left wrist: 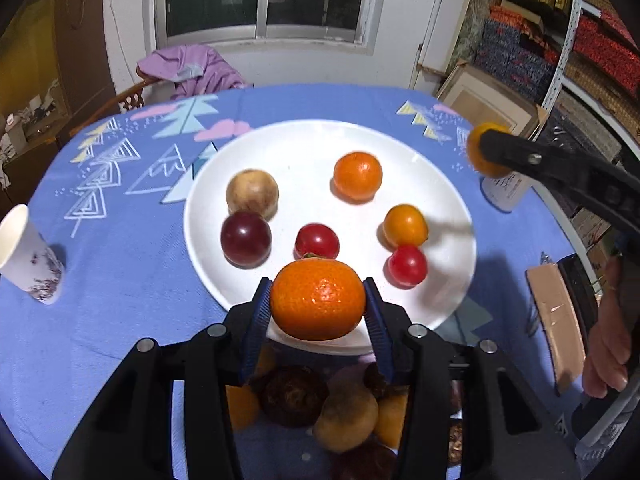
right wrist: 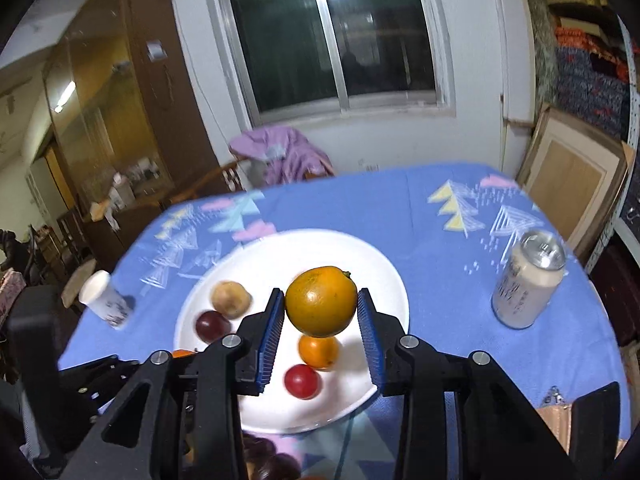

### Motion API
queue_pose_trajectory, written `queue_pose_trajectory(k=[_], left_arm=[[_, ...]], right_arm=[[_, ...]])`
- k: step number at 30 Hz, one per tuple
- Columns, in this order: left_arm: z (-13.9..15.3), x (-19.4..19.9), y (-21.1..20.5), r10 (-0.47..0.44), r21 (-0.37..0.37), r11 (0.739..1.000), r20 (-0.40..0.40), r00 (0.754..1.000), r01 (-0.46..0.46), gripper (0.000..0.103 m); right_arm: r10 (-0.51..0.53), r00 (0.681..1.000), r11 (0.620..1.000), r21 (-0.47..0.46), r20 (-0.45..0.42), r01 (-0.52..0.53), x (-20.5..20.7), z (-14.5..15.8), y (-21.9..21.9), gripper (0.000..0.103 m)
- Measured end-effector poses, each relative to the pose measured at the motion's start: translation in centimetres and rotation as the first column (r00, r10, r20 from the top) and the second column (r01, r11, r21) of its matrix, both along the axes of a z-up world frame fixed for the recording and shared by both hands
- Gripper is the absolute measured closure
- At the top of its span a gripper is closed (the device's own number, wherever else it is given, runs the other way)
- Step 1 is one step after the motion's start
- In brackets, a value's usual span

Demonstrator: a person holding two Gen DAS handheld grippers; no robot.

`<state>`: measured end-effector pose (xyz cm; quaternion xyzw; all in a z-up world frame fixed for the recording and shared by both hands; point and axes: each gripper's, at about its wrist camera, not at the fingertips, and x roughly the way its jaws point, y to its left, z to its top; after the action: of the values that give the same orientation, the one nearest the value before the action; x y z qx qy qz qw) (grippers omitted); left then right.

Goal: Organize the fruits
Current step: 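Carry the mandarin and yellow tomato onto the white plate and open both tools, then withdraw both tools from the plate back toward the fruit pile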

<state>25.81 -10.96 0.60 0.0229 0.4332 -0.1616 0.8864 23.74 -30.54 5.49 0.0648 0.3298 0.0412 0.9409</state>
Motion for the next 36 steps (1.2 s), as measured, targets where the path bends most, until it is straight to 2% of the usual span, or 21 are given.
queue_pose_trajectory(k=[5,13,14,15,16,20,23,26,28,32,36], left_arm=[[-1.9,1.1,0.0,-0.001,0.011,1.000,-0.023,1.000,0.001,0.058],[-2.5,2.2,-0.3,-0.007,0.009,1.000,-0.020,1.000,0.008,0.058],[-2.5,2.2,-0.3,-0.009,0.009,1.000,-0.017,1.000,0.009,0.058],[-2.5,2.2,-0.3,-0.014,0.004,1.000,-0.014,1.000,0.014,0.058],[-2.4,2.2,-0.2,-0.016,-0.001,1.000,-0.016,1.000,0.016,0.057],[-0.5,1.3,1.0,0.011,-0.029,1.000,0.012,1.000,-0.011,0.040],[2.5,-0.8,2.7,0.037,-0.063,0.997,0.064,0.997,-0.033,0.036],[4.4,-3.5,5.1,0.088,-0.075,0.994,0.116,0.989,-0.080,0.023],[4.7,-6.0,7.1,0.127,-0.071,0.991,0.143,0.982,-0.117,0.022],[2.7,-10.3,10.3,0.171,-0.068,0.984,0.129,0.977,-0.163,0.022],[-0.9,-12.6,12.0,0.186,-0.050,0.982,0.072,0.980,-0.183,0.022]], right_arm=[[-0.023,0.997,1.000,0.019,-0.075,0.024,2.8,-3.3,-0.5,0.065],[-0.012,0.991,1.000,0.007,-0.131,0.013,4.4,-5.8,-0.4,0.065],[-0.006,0.989,1.000,0.012,-0.147,0.007,4.4,-5.9,-0.4,0.063],[-0.002,0.989,1.000,0.020,-0.149,0.005,4.4,-5.8,-0.5,0.052],[-0.019,0.992,1.000,0.019,-0.122,0.021,4.0,-5.2,-0.7,0.046],[-0.008,1.000,0.999,0.038,0.005,0.007,1.0,-0.7,-0.6,0.046],[0.032,0.993,0.998,0.051,0.115,-0.038,-3.0,3.7,0.3,0.045],[0.055,0.975,0.997,0.033,0.213,-0.064,-7.8,6.2,1.0,0.029],[0.066,0.965,0.997,0.020,0.254,-0.073,-11.0,6.2,1.2,0.021],[0.046,0.961,0.997,-0.067,0.273,-0.029,-15.7,2.8,1.4,0.020],[-0.001,0.975,0.996,-0.085,0.223,0.020,-17.6,-0.7,0.6,0.020]])
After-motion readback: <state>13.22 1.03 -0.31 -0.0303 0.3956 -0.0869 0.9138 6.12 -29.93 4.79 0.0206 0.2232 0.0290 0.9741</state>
